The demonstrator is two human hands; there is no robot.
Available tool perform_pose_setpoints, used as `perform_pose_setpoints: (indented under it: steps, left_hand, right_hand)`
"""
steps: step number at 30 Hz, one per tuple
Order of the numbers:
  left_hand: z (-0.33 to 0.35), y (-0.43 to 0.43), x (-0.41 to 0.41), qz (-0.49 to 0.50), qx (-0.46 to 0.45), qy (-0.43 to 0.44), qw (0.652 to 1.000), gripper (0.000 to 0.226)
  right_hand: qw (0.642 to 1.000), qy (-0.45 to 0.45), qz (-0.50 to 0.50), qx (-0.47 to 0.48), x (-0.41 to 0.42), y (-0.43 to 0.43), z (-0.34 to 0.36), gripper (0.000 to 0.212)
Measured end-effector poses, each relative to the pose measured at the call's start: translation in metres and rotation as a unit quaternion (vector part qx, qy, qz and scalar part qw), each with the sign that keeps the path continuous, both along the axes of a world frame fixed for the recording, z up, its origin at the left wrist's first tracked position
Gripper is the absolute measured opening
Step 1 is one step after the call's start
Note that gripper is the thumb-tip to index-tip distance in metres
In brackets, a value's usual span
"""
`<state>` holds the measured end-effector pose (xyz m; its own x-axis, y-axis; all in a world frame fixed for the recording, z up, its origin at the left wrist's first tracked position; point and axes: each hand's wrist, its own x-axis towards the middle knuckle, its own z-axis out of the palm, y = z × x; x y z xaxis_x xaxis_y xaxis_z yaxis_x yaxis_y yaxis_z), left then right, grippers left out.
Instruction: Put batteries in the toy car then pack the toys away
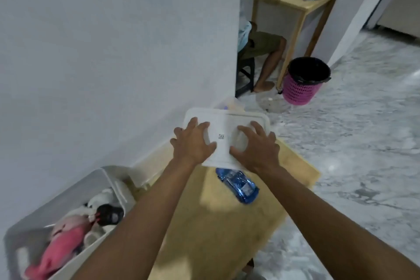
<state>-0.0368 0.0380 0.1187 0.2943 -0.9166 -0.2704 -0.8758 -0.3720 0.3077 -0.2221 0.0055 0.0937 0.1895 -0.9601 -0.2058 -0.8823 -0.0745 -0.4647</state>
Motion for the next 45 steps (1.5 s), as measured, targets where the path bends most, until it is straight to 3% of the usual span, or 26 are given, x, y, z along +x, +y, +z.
perform_pose_setpoints:
  steps: [7, 17, 24, 32, 40, 43, 45]
  left_hand:
    - [0.059, 0.161, 0.116, 0.181, -0.031, -0.036, 0.982, 0.064]
    - [0.035, 0.322, 0.207, 0.337, -0.004, -0.007, 0.942, 0.057]
    - [0.010, 0.331, 0.225, 0.329, 0.025, 0.026, 0.944, 0.064]
    - [-0.017, 0.328, 0.245, 0.318, 0.005, -0.015, 0.948, 0.060]
    - [-0.054, 0.345, 0.255, 0.261, -0.015, -0.022, 0.965, 0.074]
    - [-0.068, 0.351, 0.255, 0.266, -0.055, 0.009, 0.962, 0.075]
    - [-0.073, 0.354, 0.254, 0.270, -0.054, 0.004, 0.961, 0.074]
  right_hand:
    - [0.982, -0.038, 0.172, -0.062, 0.146, 0.094, 0.052, 0.072]
    - [0.938, 0.008, 0.347, -0.006, 0.285, 0.204, 0.037, 0.072]
    - [0.933, 0.045, 0.357, -0.009, 0.304, 0.209, 0.014, 0.074]
    - [0.920, 0.068, 0.385, -0.015, 0.307, 0.201, 0.002, 0.071]
    - [0.895, 0.130, 0.420, -0.074, 0.304, 0.200, -0.025, 0.083]
    - [0.879, 0.116, 0.435, -0.155, 0.298, 0.201, -0.040, 0.082]
    - [0.882, 0.113, 0.428, -0.160, 0.296, 0.200, -0.043, 0.080]
